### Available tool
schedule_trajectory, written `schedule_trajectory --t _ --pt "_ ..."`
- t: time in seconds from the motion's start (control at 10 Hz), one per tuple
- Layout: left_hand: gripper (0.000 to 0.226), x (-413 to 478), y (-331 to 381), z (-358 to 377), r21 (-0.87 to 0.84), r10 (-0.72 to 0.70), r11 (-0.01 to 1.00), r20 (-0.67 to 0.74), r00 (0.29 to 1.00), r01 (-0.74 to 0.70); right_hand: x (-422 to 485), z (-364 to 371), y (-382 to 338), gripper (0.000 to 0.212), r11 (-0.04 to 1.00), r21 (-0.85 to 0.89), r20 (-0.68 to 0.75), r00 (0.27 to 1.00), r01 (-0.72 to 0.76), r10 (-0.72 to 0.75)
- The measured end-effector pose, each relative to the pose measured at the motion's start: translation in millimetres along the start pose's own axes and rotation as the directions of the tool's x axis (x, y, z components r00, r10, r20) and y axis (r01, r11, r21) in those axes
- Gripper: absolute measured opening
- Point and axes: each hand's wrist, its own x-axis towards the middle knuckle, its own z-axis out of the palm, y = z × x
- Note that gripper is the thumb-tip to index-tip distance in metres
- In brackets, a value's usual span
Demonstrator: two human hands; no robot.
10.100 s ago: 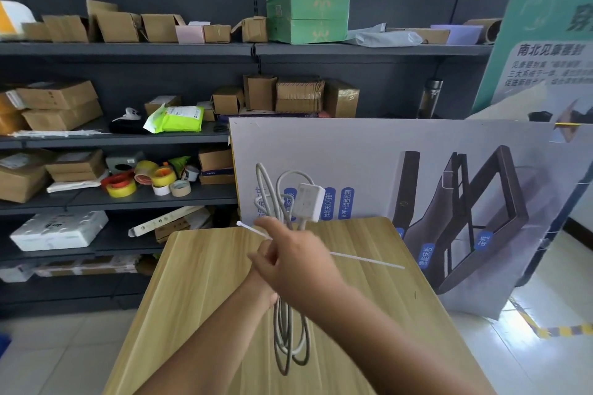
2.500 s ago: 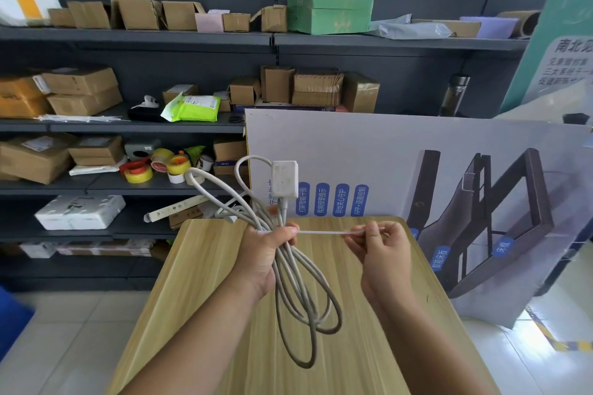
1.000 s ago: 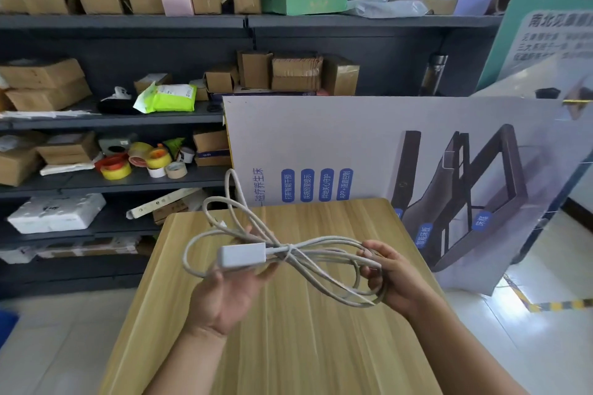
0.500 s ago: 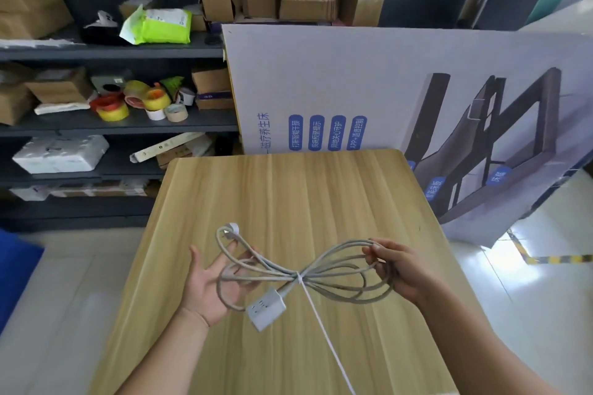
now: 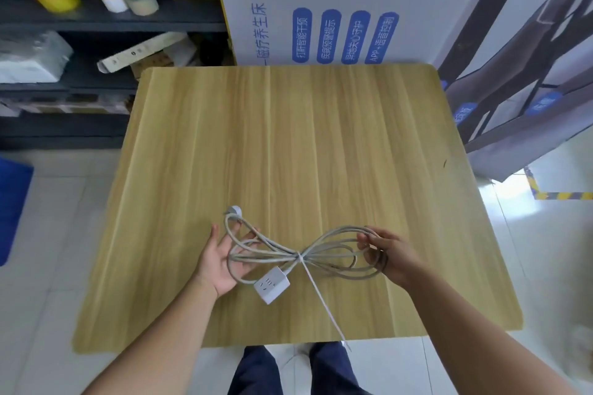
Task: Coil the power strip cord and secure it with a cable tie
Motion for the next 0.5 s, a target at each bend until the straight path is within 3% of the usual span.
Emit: schedule_trajectory --t 0.2,0.4,0.5 --pt "0.071 17 -15 -16 0.065 0.008 0.998 -0.043 0.999 -0.005 12 -1 22 0.014 0.996 -0.078 -0.133 0.99 0.032 -0.042" --pt "0.07 5 -12 -27 0.17 0.057 0.985 -0.109 0.992 -0.038 3 -10 27 0.019 0.964 -0.265 -0.221 0.972 0.025 -0.085" --pt "0.07 -12 -7 -30 0.266 0.073 0.964 -0.144 0.987 -0.033 -9 -11 27 0.028 0.924 -0.377 -0.285 0.941 0.067 -0.184"
